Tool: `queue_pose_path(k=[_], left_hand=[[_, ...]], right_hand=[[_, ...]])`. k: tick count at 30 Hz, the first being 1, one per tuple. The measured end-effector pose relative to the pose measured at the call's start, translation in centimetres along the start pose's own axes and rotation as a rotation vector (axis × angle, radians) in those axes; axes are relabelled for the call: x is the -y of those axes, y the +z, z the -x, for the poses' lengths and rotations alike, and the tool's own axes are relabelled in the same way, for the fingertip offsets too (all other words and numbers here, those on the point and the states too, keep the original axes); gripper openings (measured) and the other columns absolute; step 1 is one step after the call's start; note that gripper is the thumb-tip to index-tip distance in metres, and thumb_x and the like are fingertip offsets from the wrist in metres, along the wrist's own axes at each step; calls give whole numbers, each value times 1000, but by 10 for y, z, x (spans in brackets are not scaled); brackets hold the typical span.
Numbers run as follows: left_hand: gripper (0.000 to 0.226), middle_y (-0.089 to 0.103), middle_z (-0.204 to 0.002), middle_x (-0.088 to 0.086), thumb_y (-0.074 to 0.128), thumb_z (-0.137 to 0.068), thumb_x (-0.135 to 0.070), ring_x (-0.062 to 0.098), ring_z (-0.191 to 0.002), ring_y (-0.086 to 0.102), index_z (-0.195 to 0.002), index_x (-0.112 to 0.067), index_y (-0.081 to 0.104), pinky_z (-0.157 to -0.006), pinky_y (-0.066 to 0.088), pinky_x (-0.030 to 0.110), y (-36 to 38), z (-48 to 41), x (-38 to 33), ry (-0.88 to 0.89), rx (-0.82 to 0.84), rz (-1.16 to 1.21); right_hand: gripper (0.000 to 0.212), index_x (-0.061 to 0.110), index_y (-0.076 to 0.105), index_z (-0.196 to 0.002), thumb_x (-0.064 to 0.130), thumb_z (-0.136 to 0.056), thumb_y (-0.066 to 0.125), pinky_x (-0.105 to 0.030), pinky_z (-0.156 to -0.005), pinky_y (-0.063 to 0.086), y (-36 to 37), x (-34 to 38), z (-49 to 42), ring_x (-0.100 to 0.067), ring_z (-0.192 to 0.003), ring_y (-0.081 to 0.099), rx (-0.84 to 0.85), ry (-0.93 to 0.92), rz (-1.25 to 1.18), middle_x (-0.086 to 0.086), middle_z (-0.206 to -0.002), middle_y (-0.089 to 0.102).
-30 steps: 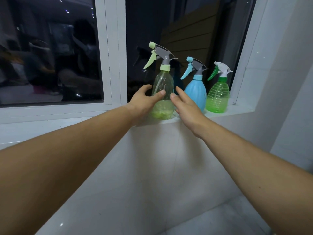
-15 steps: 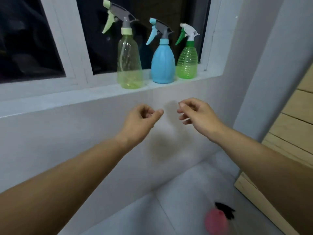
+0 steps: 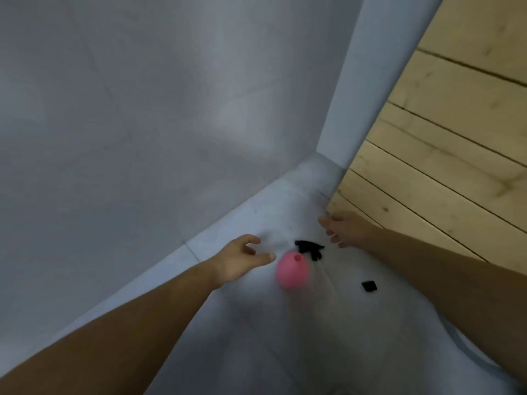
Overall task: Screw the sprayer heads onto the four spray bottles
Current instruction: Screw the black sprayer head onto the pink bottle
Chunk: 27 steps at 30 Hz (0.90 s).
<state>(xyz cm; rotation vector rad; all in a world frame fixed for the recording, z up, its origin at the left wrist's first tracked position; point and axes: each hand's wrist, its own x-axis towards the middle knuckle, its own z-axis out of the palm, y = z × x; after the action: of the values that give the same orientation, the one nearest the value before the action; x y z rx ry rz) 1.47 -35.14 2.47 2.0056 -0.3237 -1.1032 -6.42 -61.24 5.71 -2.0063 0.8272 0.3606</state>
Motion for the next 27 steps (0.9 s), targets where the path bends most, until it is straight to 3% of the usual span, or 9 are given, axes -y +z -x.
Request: queue_pose_path(k=[3, 6, 9, 10, 13, 15, 17, 21, 27], left_hand=[[86, 46, -151, 8, 80, -83, -49, 22, -123, 54, -155, -28, 38, -95, 46, 31, 25, -33, 14, -1, 13, 21], [93, 40, -157, 9, 84, -83, -38, 23, -129, 49, -159, -29, 31, -94, 45, 31, 47, -67, 29, 20, 46, -9], [103, 34, -164, 9, 88, -78, -36, 27, -144, 42, -160, -30, 27, -110, 44, 39, 60, -90, 39, 61, 53, -74], [108, 32, -166, 8, 90, -75, -38, 28, -148, 39, -161, -30, 25, -116, 41, 43, 64, -97, 43, 78, 58, -96], [120, 26, -169, 4, 93, -70, -38, 28, -152, 32, -163, -28, 19, -122, 34, 47, 75, -114, 50, 117, 87, -141], [126, 24, -169, 5, 95, -66, -38, 28, -152, 31, -164, -28, 15, -122, 33, 48, 82, -122, 54, 137, 103, -161], [130, 27, -167, 5, 97, -63, -39, 28, -150, 35, -164, -27, 16, -122, 35, 47, 89, -130, 58, 154, 92, -156], [115, 42, -155, 5, 96, -65, -38, 25, -138, 48, -158, -22, 31, -116, 42, 39, 97, -137, 64, 209, 30, -165], [100, 51, -142, 3, 95, -68, -35, 19, -123, 55, -151, -22, 40, -107, 51, 38, 93, -134, 70, 244, -10, -111]], right_hand=[[55, 9, 55, -129, 49, -92, 57, -30, -73, 49, 4, -31, -27, -23, -93, 60, 25, 70, -1, -11, -117, 59], [53, 1, 57, -127, 43, -94, 57, -36, -78, 50, 15, -57, -56, -23, -89, 56, 42, 97, 16, -26, -124, 59], [37, 9, 61, -113, 40, -95, 56, -50, -94, 51, 26, -74, -77, -28, -92, 58, 25, 125, 12, -27, -128, 58], [36, 12, 60, -118, 40, -96, 56, -51, -97, 49, 30, -79, -85, -32, -98, 60, 25, 138, -8, -26, -130, 58], [61, 16, 46, -143, 46, -92, 59, -43, -90, 52, 44, -97, -107, -31, -120, 54, 8, 161, -36, -14, -147, 46], [70, 21, 44, -145, 53, -86, 63, -41, -92, 51, 51, -108, -117, -30, -127, 49, -6, 175, -76, -10, -152, 39], [74, 24, 45, -143, 57, -81, 67, -43, -94, 52, 56, -118, -128, -31, -125, 50, -5, 192, -105, -10, -151, 40], [72, 22, 52, -135, 57, -76, 71, -36, -81, 56, 69, -127, -146, -26, -105, 58, -41, 183, -38, -11, -132, 50], [63, 17, 61, -112, 50, -63, 84, -42, -93, 55, 82, -128, -166, -27, -107, 59, -171, 178, 37, -13, -120, 58]])
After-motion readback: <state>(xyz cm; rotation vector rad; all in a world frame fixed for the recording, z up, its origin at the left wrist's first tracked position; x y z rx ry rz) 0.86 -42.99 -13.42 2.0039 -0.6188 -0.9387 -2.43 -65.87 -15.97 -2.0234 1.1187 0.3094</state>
